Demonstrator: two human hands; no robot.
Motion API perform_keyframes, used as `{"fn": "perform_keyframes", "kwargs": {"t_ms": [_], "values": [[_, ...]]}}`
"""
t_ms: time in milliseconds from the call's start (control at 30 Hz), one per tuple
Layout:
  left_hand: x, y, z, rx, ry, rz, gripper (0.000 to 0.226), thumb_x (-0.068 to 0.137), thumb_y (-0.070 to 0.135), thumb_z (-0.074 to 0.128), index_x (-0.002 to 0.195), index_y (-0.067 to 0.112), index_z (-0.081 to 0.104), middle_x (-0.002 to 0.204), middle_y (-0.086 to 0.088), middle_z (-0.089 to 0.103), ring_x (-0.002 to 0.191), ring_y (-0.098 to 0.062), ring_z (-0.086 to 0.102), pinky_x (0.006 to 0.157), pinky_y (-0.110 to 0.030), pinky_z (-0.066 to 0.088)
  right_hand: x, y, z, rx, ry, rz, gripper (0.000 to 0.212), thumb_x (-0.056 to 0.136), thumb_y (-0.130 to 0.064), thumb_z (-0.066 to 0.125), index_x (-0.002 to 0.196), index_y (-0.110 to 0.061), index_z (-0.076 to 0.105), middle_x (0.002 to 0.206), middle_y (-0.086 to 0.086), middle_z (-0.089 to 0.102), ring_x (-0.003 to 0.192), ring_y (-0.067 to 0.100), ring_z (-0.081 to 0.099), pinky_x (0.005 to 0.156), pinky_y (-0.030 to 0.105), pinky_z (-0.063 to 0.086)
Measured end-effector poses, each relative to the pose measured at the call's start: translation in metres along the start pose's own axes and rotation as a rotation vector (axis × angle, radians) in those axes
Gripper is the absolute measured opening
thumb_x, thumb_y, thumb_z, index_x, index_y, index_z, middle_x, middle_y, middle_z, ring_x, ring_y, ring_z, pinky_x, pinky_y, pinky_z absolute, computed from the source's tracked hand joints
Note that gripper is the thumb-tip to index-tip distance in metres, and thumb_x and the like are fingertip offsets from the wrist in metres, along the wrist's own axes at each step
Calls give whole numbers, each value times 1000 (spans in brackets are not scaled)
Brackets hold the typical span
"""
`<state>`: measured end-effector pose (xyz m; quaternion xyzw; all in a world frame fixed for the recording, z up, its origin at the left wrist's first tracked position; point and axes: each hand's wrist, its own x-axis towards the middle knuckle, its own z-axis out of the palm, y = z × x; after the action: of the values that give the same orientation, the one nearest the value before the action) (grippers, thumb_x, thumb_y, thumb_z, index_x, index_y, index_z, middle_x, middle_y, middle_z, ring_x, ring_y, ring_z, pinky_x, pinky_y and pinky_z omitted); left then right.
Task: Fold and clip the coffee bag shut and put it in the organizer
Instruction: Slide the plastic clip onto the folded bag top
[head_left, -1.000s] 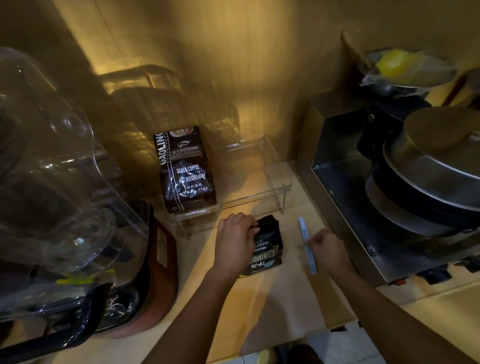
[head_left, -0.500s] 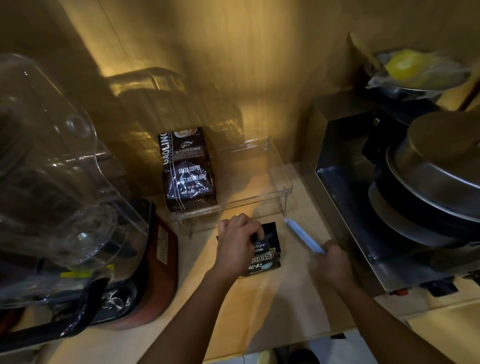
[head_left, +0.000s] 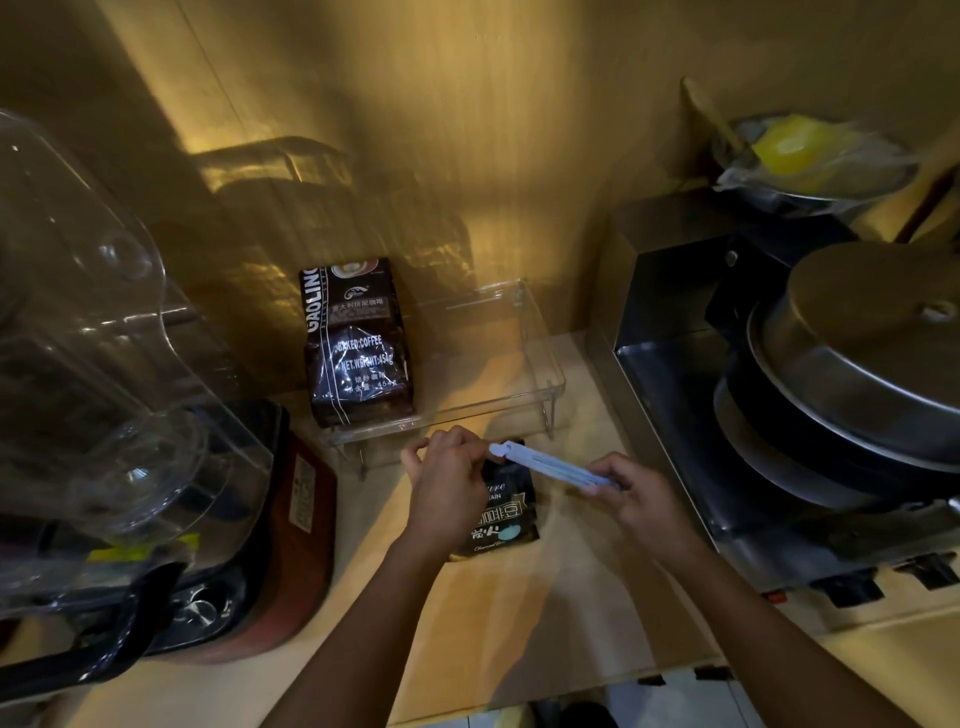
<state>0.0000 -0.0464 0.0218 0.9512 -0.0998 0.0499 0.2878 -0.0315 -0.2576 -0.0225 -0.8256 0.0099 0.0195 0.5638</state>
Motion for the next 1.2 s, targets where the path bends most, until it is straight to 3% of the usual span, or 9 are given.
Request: {"fn": "perform_keyframes", "kwargs": {"t_ms": [100, 233, 367, 467, 600, 867, 1033, 1133, 1200], "values": [[-2, -3, -2, -19, -25, 34, 14, 77, 19, 65, 90, 24, 66, 89, 14, 48, 96, -9, 41, 90, -24, 8, 1, -2, -3, 86, -90, 61, 24, 80, -2, 62, 77, -25, 62, 74, 7, 61, 65, 11, 54, 55, 12, 40], [-3, -6, -4, 18, -16, 44, 20, 78, 39, 65, 89, 22, 66, 92, 14, 50, 96, -2, 35, 96, -25, 4, 7, -5, -10, 170, -164, 154, 18, 81, 2, 59, 87, -13, 68, 76, 12, 62, 66, 14, 54, 56, 13, 43], [-4, -4, -4, 78, -11, 100, 13, 86, 26, 56, 81, 21, 68, 91, 7, 60, 99, -11, 48, 96, -26, 2, 12, -12, -14, 114, -251, 203, 16, 83, 2, 56, 95, -1, 67, 77, 9, 59, 64, 12, 50, 52, 11, 40], [-3, -8, -5, 32, -37, 129, 20, 90, 30, 50, 84, 21, 66, 91, 10, 57, 97, -7, 47, 100, -29, 2, 13, -16, -14, 140, -228, 233, 17, 84, 3, 54, 98, 6, 63, 71, 7, 57, 61, 12, 46, 48, 10, 38], [-2, -12, -8, 28, -58, 177, 16, 86, 35, 55, 89, 25, 67, 92, 14, 54, 99, -4, 46, 95, -21, -1, 16, -23, -16, 138, -244, 242, 18, 85, 2, 52, 99, 5, 63, 75, 12, 56, 65, 16, 46, 55, 20, 37], [-1, -10, -9, 108, -68, 219, 17, 89, 30, 50, 95, 22, 64, 97, 5, 61, 101, -11, 49, 104, -32, -1, 25, -22, -16, 176, -263, 260, 14, 85, -1, 54, 94, 0, 65, 69, 7, 58, 60, 15, 46, 58, 25, 39], [1, -8, 1, 79, -24, 101, 20, 93, 29, 42, 87, 21, 59, 86, 8, 52, 91, -10, 48, 105, -35, 6, 26, -28, -10, -125, -322, 132, 11, 78, -23, 68, 88, -21, 65, 76, -4, 61, 69, 13, 56, 60, 22, 43], [3, -5, 6, 68, 14, 43, 19, 92, 28, 44, 83, 22, 60, 82, 12, 51, 88, -9, 48, 100, -29, 5, 28, -31, -4, -608, -161, -183, 23, 80, -30, 63, 102, -20, 62, 89, -3, 63, 82, 17, 56, 69, 27, 34], [4, -2, 8, 46, 21, 16, 19, 92, 28, 45, 80, 24, 58, 81, 12, 51, 87, -8, 47, 98, -27, 5, 25, -38, 4, -715, -65, -368, 26, 80, -23, 64, 105, -16, 62, 93, 2, 66, 84, 22, 59, 72, 30, 35]]}}
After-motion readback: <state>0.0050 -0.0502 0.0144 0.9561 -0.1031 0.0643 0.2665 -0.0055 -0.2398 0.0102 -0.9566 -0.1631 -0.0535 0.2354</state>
